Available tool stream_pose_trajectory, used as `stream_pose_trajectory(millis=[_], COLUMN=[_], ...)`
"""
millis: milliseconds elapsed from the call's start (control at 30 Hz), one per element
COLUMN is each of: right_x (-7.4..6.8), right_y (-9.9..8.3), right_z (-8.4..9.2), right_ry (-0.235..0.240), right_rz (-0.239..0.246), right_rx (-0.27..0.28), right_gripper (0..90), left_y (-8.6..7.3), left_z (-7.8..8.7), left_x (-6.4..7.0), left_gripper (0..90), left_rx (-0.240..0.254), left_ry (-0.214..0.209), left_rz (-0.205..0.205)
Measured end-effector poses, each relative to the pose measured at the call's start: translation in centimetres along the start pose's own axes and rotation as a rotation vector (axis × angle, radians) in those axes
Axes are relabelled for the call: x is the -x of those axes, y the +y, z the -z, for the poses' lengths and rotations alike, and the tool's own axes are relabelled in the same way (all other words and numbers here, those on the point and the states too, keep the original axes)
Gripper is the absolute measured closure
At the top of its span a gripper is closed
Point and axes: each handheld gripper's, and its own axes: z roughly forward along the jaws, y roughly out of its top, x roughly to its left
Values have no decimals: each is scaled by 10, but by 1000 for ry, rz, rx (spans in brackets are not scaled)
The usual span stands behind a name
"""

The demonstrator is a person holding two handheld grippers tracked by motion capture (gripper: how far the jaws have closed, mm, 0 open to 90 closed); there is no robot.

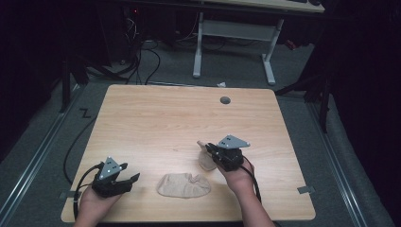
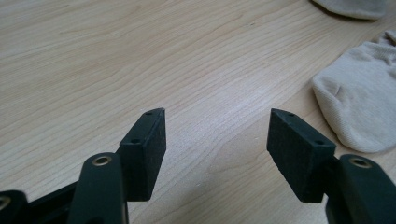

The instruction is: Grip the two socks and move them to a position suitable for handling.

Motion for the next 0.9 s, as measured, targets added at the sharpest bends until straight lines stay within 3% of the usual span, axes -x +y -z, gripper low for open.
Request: stream_pose_trajectory(millis=[333,633,800,900], right_x=[-10,-35,-50,-53], right_y=[11,32,45,44], right_z=[14,25,28,17], right_ry=[16,52,73,90], right_rz=[20,63,80,76], right_rx=[57,151,232,209], right_gripper=[849,850,849,849], left_y=[-1,-1,-1,-1], left_z=[-2,-2,-2,-1], left_x=[1,1,1,1], left_gripper=[380,380,380,386], left_rx=[-4,-10,-8,-8], left_ry=[-2,0,0,-2], left_rz=[7,8,10,17])
